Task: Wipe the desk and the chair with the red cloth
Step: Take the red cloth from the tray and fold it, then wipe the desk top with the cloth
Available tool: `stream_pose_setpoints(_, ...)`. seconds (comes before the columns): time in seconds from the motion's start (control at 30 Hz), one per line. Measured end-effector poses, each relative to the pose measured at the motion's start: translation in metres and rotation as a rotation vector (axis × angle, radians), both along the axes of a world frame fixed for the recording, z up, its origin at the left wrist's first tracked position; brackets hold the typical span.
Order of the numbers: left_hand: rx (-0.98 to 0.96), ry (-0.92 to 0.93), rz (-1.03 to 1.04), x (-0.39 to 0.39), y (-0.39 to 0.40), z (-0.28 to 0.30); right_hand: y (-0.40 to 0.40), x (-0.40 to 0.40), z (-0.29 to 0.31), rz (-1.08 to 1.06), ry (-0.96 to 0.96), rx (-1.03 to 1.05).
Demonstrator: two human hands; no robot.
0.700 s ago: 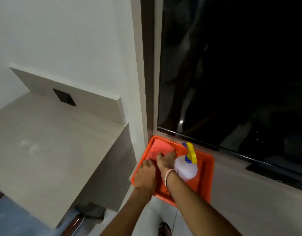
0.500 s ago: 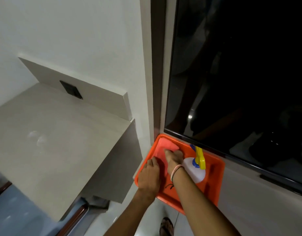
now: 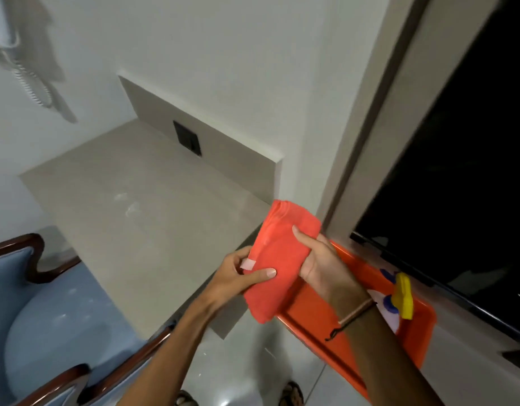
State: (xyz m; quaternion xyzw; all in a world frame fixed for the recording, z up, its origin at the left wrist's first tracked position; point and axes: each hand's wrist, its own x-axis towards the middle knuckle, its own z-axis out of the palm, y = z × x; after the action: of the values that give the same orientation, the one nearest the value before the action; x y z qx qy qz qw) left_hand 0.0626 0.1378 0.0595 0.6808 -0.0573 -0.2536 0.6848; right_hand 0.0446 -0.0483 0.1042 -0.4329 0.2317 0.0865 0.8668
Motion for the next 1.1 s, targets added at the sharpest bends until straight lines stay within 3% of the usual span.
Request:
stream_pose_setpoints(0.13, 0.001, 0.045, 0.121, 0.009, 0.062, 0.004, 0.049, 0.03, -0.001, 0.019, -0.063, -0.011)
stream_pose_setpoints(0.47, 0.382, -0.067, 0.292, 0.065, 0.236, -0.029, 0.21, 0.09, -0.082, -0.001, 0.096, -0.256)
stream_pose_setpoints(0.53, 0.47, -0.126, 0.296, 0.08, 0.249, -0.044, 0.228, 0.108, -0.087, 0.0, 0.098, -0.475)
stream_pose_setpoints(0.63, 0.704, -0.311, 0.231, 0.091, 0.266, -0.069, 0.245, 0.123, -0.093, 0.092, 0.138, -1.168)
stream_pose_setpoints(0.73, 0.963, -0.495, 0.231, 0.104, 0.298, -0.097, 0.269, 0.123, -0.108, 0.197, -0.026, -1.579)
stream_pose_setpoints(0.87, 1.21, -0.504, 0.197, 0.132, 0.35, -0.12, 0.317, 0.124, -0.14, 0.399, -0.013, -1.751)
stream_pose_setpoints(1.0, 1.25, -0.54, 0.151, 0.179, 0.393, -0.13, 0.351, 0.139, -0.166, 0.419, 0.087, -1.819)
stream_pose_setpoints(1.1, 1.245, -0.494, 0.203, 0.226, 0.422, -0.136, 0.368, 0.174, -0.182, 0.302, 0.128, -1.902)
